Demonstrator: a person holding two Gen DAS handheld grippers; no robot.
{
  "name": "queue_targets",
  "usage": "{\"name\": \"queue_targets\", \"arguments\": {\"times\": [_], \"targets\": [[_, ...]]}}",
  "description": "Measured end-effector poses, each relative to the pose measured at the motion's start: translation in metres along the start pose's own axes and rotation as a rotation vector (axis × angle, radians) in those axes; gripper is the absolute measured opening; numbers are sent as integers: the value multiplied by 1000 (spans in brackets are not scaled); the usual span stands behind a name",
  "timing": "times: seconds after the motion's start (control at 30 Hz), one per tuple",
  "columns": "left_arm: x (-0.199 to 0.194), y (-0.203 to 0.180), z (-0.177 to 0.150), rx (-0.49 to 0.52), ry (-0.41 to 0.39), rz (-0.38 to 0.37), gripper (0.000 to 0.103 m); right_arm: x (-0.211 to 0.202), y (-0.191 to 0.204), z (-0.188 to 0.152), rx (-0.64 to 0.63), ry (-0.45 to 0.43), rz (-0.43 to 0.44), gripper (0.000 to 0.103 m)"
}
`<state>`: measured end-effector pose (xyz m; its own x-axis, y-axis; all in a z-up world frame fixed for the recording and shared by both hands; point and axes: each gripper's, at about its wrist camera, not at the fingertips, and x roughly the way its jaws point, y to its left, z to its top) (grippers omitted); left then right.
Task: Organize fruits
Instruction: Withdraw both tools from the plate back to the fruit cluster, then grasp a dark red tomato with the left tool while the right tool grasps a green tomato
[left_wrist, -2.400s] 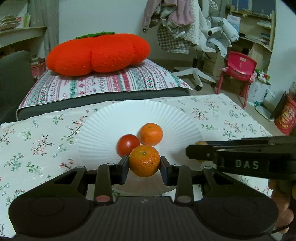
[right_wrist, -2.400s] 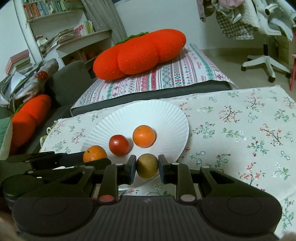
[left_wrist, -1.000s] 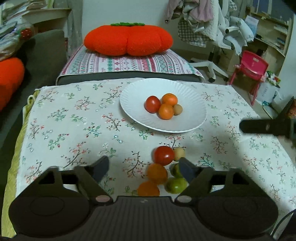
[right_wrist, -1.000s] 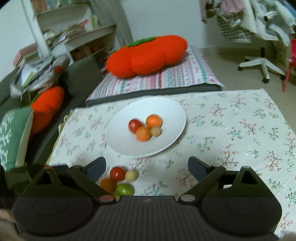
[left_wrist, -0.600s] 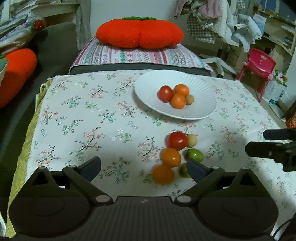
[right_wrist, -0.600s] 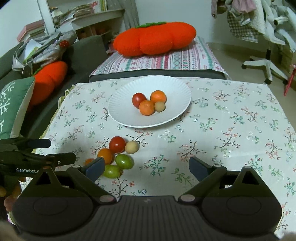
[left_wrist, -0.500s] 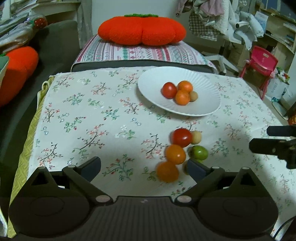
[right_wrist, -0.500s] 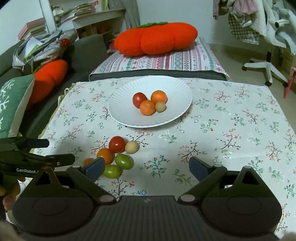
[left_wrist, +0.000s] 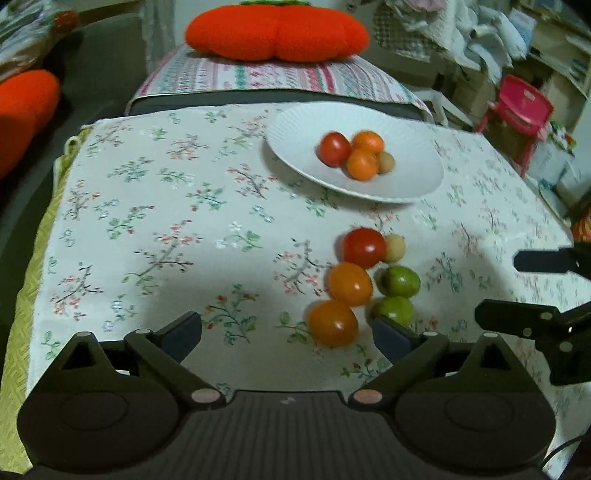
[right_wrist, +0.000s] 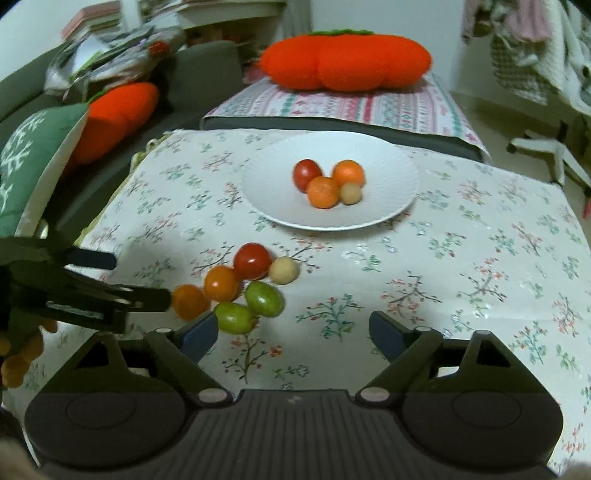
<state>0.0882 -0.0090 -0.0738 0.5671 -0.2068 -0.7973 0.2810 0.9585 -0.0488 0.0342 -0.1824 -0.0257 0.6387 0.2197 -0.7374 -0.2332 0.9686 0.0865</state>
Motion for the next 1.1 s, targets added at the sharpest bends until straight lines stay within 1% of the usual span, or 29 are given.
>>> {"name": "queue_targets", "arguments": {"times": [0.07, 0.13, 0.17, 0.2, 0.23, 0.3, 0.33, 0.37, 0.4, 0.43, 0.47, 0.53, 0.7, 0.83, 0.93, 1.0, 1.07, 1.1], "targets": [[6, -3, -2, 14, 14, -16, 83, 3, 5, -2, -24, 11, 9, 81], [11, -2, -3, 3, 21, -23, 81, 7, 8, -3, -39, 26, 18, 77], [14, -2, -3, -1, 18, -26, 76, 9, 9, -3, -44, 32, 22, 76], [16, -2, -2, 0, 17, -29, 68, 11, 10, -4, -51, 38, 24, 75], [19, -3, -2, 5, 22, -35, 64, 12, 11, -5, -57, 42, 27, 73], [24, -5, -3, 19, 28, -54, 47, 16, 14, -6, -68, 52, 34, 69], [26, -6, -4, 25, 34, -62, 42, 18, 15, -7, -74, 56, 36, 66], [27, -8, -4, 32, 30, -64, 34, 20, 16, -8, -82, 60, 37, 62], [26, -9, -4, 42, 21, -71, 21, 22, 18, -9, -91, 61, 37, 60], [26, -10, -4, 49, 16, -85, 15, 23, 19, -9, -100, 58, 38, 58], [25, -10, -4, 47, 15, -95, 11, 24, 21, -10, -106, 55, 43, 57], [25, -9, -4, 38, 13, -100, 11, 26, 24, -10, -118, 46, 61, 53], [20, -4, -3, 28, 9, -97, 10, 32, 31, -11, -147, 24, 97, 51], [11, 4, 1, -6, -20, -81, 10, 41, 40, -13, -178, 17, 118, 49], [8, 8, 4, -21, -29, -66, 10, 46, 45, -13, -176, 2, 101, 49], [8, 9, 4, -28, -32, -59, 10, 52, 45, -12, -151, -6, 83, 49], [7, 9, 5, -30, -36, -52, 10, 60, 46, -15, -132, -5, 79, 31], [7, 10, 6, -33, -37, -47, 10, 62, 48, -16, -146, -5, 69, 31]]}}
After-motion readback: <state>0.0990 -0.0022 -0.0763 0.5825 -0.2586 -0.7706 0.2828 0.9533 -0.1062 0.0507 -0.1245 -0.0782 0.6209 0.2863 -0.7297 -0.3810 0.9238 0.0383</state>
